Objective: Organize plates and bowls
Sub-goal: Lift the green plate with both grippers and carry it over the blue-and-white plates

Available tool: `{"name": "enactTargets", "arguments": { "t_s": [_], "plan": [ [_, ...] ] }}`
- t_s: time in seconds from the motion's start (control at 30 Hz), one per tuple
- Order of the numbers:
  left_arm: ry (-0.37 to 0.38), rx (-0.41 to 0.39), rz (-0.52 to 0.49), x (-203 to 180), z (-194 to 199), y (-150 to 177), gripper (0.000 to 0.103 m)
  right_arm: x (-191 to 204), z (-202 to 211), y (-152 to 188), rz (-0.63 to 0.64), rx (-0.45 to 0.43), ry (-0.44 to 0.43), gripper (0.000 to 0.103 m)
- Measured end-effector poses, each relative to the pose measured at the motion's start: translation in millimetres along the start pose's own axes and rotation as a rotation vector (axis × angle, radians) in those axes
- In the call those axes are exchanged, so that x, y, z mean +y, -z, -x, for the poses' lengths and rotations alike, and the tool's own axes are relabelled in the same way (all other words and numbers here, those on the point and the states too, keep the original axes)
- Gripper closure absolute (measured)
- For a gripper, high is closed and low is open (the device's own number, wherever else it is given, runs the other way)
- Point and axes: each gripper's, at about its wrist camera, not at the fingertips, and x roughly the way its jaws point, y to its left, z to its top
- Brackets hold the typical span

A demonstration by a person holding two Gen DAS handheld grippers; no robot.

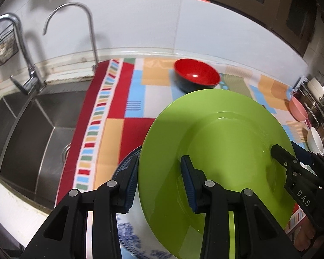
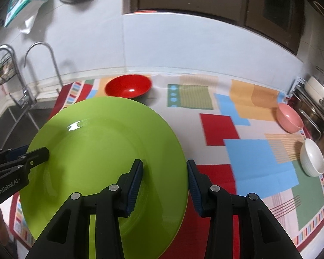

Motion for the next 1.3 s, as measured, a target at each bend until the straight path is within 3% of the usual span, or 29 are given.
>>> {"name": "enactTargets", "arguments": {
  "t_s": [0.53,1.3],
  "plan": [
    [-0.035,0.097,0.05,46,-22,32,0.065,53,-28,21,0.052,0.105,-0.055,0.061],
    [-0.047,0.16,0.061,51,-44,42,0.065,59,-55,36,0.06,0.203,-0.07,0.06]
  ]
}}
